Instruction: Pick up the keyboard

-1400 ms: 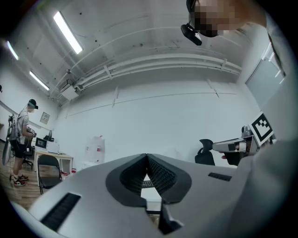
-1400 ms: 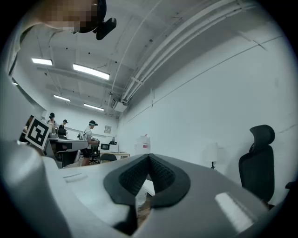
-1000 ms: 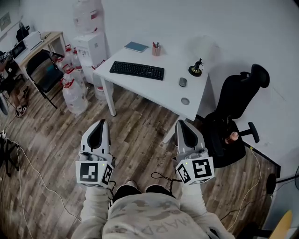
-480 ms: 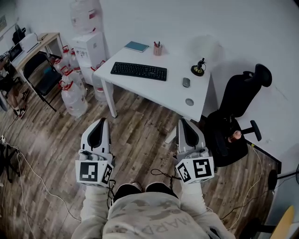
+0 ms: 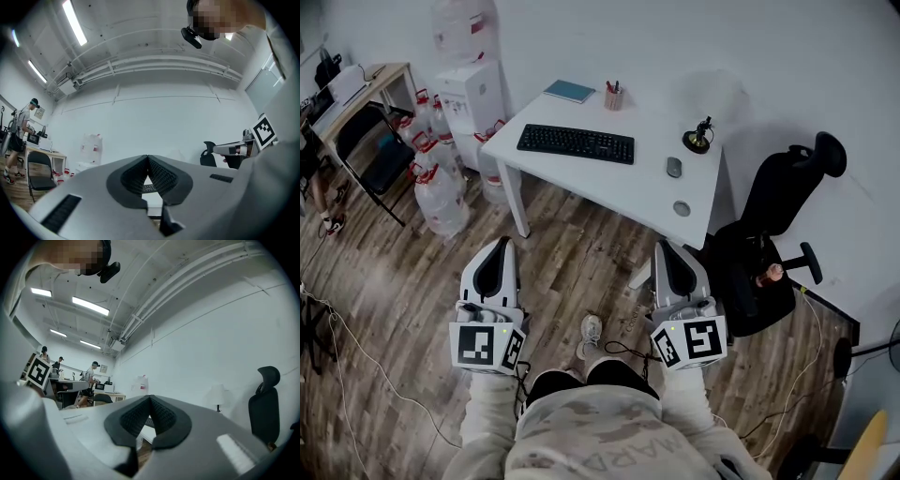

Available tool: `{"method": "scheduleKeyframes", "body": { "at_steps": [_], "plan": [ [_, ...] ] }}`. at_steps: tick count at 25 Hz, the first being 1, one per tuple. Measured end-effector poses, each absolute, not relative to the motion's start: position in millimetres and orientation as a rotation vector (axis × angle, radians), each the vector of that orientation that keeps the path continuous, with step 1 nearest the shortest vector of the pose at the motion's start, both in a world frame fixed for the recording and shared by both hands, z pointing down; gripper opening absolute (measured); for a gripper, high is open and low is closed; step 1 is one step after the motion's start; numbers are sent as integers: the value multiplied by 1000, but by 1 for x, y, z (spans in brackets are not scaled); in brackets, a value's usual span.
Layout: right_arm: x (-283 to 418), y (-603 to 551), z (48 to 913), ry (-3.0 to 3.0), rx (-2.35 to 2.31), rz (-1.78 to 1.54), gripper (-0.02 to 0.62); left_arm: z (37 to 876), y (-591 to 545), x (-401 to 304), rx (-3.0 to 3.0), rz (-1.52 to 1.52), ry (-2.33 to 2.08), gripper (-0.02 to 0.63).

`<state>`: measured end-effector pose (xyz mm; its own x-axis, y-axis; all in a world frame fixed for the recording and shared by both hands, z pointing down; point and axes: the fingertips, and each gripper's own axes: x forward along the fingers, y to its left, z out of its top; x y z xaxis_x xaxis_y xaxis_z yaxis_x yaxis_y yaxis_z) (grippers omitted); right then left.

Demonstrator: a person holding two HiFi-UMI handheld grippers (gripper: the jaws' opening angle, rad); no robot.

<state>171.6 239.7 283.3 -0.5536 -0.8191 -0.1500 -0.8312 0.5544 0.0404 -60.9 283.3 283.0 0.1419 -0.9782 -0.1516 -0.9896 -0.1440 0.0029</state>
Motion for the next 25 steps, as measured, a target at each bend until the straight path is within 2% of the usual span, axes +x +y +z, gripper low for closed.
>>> {"method": "scheduleKeyframes", "body": {
  "at_steps": [12, 25],
  "plan": [
    [136, 125, 281, 2679, -1356, 160, 9, 279, 182, -95, -2240, 157, 2026, 6],
    [137, 1, 274, 2680, -1349, 158, 9, 271, 65, -94, -2215, 152, 2035, 6]
  ]
}}
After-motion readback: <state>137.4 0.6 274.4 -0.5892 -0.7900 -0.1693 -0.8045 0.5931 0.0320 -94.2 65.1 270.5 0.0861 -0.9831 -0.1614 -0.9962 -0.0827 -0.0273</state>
